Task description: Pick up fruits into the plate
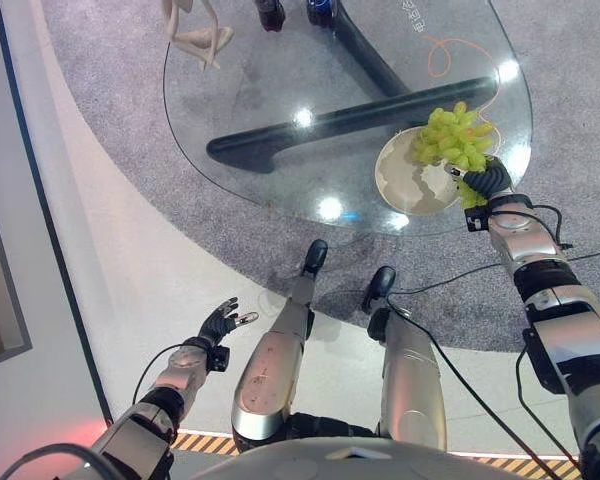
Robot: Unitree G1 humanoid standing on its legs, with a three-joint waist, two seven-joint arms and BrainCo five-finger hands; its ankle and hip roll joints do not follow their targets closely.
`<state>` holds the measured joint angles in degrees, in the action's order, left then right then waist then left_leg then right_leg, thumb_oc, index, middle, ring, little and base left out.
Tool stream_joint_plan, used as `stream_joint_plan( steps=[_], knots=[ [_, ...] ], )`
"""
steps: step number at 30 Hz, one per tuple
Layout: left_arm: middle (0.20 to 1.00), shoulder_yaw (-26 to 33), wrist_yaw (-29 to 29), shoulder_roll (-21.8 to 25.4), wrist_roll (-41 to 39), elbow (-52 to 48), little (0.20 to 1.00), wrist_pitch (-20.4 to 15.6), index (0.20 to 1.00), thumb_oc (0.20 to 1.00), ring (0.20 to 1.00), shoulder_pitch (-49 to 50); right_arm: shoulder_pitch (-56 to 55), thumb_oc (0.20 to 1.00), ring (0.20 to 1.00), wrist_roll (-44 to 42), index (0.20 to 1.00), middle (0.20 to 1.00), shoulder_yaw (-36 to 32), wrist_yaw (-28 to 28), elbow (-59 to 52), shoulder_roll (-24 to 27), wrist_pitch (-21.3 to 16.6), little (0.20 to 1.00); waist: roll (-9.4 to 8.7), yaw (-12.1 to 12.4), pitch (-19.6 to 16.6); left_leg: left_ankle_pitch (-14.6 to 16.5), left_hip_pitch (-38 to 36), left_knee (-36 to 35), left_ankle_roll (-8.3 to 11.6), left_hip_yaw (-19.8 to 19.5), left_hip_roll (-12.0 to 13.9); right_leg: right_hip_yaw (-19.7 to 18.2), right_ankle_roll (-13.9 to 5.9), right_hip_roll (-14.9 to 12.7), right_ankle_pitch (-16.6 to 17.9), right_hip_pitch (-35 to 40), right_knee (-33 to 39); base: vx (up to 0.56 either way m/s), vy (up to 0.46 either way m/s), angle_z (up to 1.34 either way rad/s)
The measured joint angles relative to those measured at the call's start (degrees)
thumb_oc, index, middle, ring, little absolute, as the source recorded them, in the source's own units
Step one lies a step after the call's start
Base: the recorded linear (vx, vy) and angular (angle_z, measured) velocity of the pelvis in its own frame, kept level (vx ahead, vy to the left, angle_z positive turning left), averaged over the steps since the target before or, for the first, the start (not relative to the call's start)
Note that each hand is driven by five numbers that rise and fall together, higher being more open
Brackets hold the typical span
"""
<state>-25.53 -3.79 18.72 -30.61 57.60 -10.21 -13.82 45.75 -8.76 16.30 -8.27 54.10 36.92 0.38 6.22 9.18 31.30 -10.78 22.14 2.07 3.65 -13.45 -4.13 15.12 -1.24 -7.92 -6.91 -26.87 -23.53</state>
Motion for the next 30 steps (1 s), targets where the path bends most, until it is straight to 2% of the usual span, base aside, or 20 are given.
stream_joint_plan(
  steps=[3, 4, 5, 6, 7, 17, 24, 30],
  knots=[
    [1.0, 0.0, 0.0, 0.0, -1.0, -1.2, 1.0, 0.0, 1.0, 1.0, 1.0, -0.5, 1.4, 0.2, 0.2, 3.4, 0.2, 0.2, 1.0, -1.1, 0.1, -0.1, 1.5, 0.2, 0.0, 0.0, 0.0, 0.2, 2.1, 0.8, 0.31, 0.2, -0.1, -0.2, 0.2, -0.3, -0.2, -2.5, -1.8, -0.01, 0.012, -0.01],
    [1.0, 0.0, 0.0, 0.0, -1.0, -1.3, 1.0, 0.0, 1.0, 1.0, 1.0, -0.5, 1.7, 0.26, 0.26, 3.7, 0.26, 0.26, 1.4, -1.3, 0.2, -0.1, 1.7, 0.26, 0.01, 0.0, 0.0, 0.2, 2.4, 1.1, 0.3, 0.3, -0.1, -0.3, 0.21, -0.4, -0.2, -2.8, -2.0, 0.0, 0.0, 0.0],
    [1.0, -0.1, 0.1, -0.1, -1.0, -1.3, 1.0, 0.0, 1.0, 1.0, 1.0, -0.5, 2.0, 0.561, 0.561, 4.7, 0.561, 0.561, 2.3, -1.8, 0.4, -0.2, 2.4, 0.561, 0.01, 0.0, 0.0, 0.2, 2.9, 1.6, 0.31, 0.3, -0.2, -0.3, 0.38, -0.5, -0.3, -3.4, -2.5, 0.0, 0.0, 0.0],
    [1.0, -0.1, 0.1, -0.1, -1.0, -1.3, 1.0, 0.0, 1.0, 1.0, 1.0, -0.5, 2.1, 0.617, 0.617, 5.2, 0.617, 0.617, 2.7, -1.9, 0.8, -0.3, 2.6, 0.617, 0.01, 0.0, 0.0, 0.3, 3.1, 1.7, 0.26, 0.3, -0.2, -0.3, 0.47, -0.5, -0.4, -3.5, -2.7, 0.0, 0.0, 0.0],
    [1.0, -0.2, 0.2, -0.1, -1.2, -1.5, 1.0, 0.0, 1.0, 1.0, 1.0, -0.5, 2.3, 1.0, 1.0, 5.6, 1.0, 1.0, 2.7, -2.4, 1.3, -0.5, 3.0, 1.0, 0.01, 0.1, 0.0, 0.3, 3.3, 1.8, 0.24, 0.3, -0.3, -0.3, 0.49, -0.4, -0.4, -3.8, -2.8, 0.0, 0.0, 0.0],
    [1.0, -1.6, 1.0, -0.2, -2.0, -3.5, 1.0, 0.0, 1.0, 1.0, 1.0, -0.5, 2.4, 1.0, 1.0, 6.2, 1.0, 1.0, 2.7, -3.9, 1.2, -2.2, 3.6, 1.0, 0.02, 0.1, 0.0, 0.2, 5.0, 2.4, 0.16, 0.4, -0.4, -0.2, 0.65, -0.5, -0.4, -5.4, -3.5, 0.0, 0.0, 0.0],
    [1.0, -1.7, 1.2, -0.3, -2.0, -3.8, 1.0, 0.0, 1.0, 1.0, 1.0, -0.5, 2.3, 1.0, 1.0, 7.8, 1.0, 1.0, 4.5, -4.1, -0.9, -2.4, 2.2, 1.0, 0.02, 0.0, 0.0, 0.3, 5.3, 2.6, 0.1, 0.4, -0.6, -0.2, 0.83, -0.6, -0.3, -5.6, -3.5, -0.01, 0.014, 0.0],
    [1.0, -1.6, 1.3, -0.3, -2.0, -3.9, 1.0, 0.0, 1.0, 1.0, 1.0, -0.5, 1.6, 1.0, 1.0, 8.2, 1.0, 1.0, 4.8, -4.5, -7.7, -2.4, 1.2, 1.0, 0.0, -0.3, 0.0, 0.2, 5.0, 2.6, 0.04, 0.5, -0.6, -0.4, 0.84, -0.6, -0.3, -5.4, -3.6, 0.0, 0.0, 0.0]
  ],
)
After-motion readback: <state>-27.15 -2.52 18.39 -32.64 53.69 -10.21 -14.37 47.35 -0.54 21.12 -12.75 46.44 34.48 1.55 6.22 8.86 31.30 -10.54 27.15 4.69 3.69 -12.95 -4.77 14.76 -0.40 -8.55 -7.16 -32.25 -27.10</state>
